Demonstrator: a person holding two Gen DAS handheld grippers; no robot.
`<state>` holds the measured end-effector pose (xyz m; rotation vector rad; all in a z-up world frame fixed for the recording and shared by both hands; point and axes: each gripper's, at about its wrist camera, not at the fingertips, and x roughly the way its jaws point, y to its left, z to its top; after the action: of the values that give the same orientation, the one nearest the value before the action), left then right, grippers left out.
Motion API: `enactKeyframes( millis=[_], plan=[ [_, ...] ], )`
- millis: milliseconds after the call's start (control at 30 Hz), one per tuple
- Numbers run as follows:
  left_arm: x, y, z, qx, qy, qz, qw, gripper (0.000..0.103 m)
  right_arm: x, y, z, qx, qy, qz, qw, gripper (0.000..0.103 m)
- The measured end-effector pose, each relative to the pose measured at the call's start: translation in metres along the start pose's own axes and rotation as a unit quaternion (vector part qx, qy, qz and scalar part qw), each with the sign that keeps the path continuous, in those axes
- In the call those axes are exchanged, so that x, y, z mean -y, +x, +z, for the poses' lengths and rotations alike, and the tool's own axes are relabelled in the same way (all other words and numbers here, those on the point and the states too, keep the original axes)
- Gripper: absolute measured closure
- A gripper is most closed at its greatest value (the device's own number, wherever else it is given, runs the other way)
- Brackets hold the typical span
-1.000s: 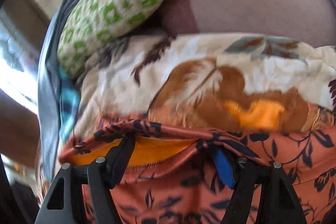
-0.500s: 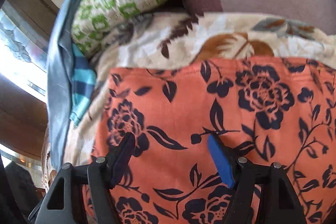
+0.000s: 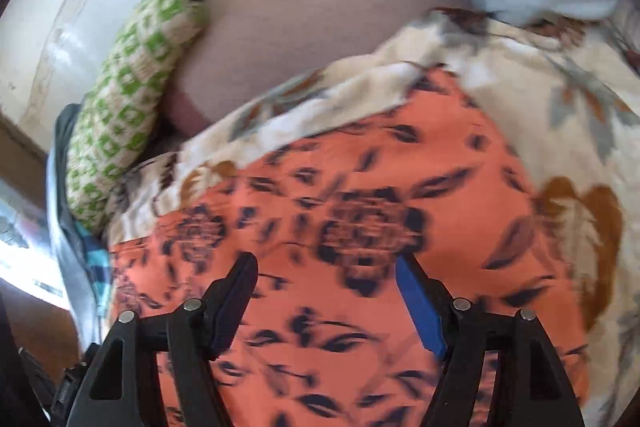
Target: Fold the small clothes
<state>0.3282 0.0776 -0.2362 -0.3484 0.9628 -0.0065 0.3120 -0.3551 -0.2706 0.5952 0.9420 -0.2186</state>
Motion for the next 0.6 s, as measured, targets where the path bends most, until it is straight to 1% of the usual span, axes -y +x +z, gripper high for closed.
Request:
enactKeyframes(
  millis=[33,67,100,133,167,267,300,333,367,400,467,533,567,600],
  plan=[
    [-0.003,0.010,-0.003,-0.024,0.005,0.025,0.9994,0.025,0.018,-0.001,-0.008,-0.003,0.003,0.019,1.000,0.041],
    [-0.007,0.018,-0.006,-0.037,0.003,0.032,0.9988,0.022,0.027,-0.010,-0.017,0.013,-0.017,0.025,0.999,0.061],
    [-0.010,0.017,-0.006,-0.028,-0.001,0.026,0.9993,0.022,0.031,-0.018,-0.024,0.025,-0.042,0.020,0.999,0.071],
    [-0.011,0.015,-0.004,-0.027,-0.002,0.026,0.9993,0.022,0.034,-0.025,-0.031,0.030,-0.055,0.025,0.998,0.071],
    [-0.011,0.012,-0.002,-0.025,-0.003,0.027,0.9993,0.022,0.035,-0.030,-0.036,0.032,-0.055,0.026,0.998,0.070],
    [-0.023,0.007,0.000,-0.016,-0.025,0.030,0.9991,0.022,0.027,-0.044,-0.037,0.019,-0.029,0.003,0.999,0.070],
    [-0.027,0.006,0.001,-0.016,-0.037,0.023,0.9989,0.022,0.017,-0.050,-0.037,0.024,-0.027,0.010,0.999,0.068],
    [-0.030,0.003,0.002,-0.013,-0.048,0.022,0.9985,0.022,0.005,-0.054,-0.041,0.033,-0.039,0.033,0.998,0.067],
    [-0.032,-0.001,0.002,-0.005,-0.053,0.025,0.9982,0.022,-0.010,-0.055,-0.048,0.038,-0.064,0.054,0.996,0.067],
    [-0.033,-0.005,0.003,0.005,-0.053,0.030,0.9981,0.022,-0.028,-0.052,-0.054,0.034,-0.094,0.065,0.993,0.067],
    [-0.030,-0.010,0.004,0.016,-0.043,0.038,0.9982,0.022,-0.054,-0.037,-0.074,-0.006,-0.135,0.092,0.987,0.067],
    [-0.027,-0.012,0.002,0.015,-0.030,0.049,0.9982,0.022,-0.067,-0.015,-0.093,-0.057,-0.145,0.119,0.981,0.067],
    [-0.027,-0.010,0.001,0.010,-0.023,0.059,0.9979,0.022,-0.069,-0.008,-0.104,-0.060,-0.157,0.110,0.980,0.065],
    [-0.027,-0.007,0.000,0.000,-0.017,0.073,0.9972,0.022,-0.071,-0.011,-0.110,-0.041,-0.177,0.105,0.978,0.065]
  ],
)
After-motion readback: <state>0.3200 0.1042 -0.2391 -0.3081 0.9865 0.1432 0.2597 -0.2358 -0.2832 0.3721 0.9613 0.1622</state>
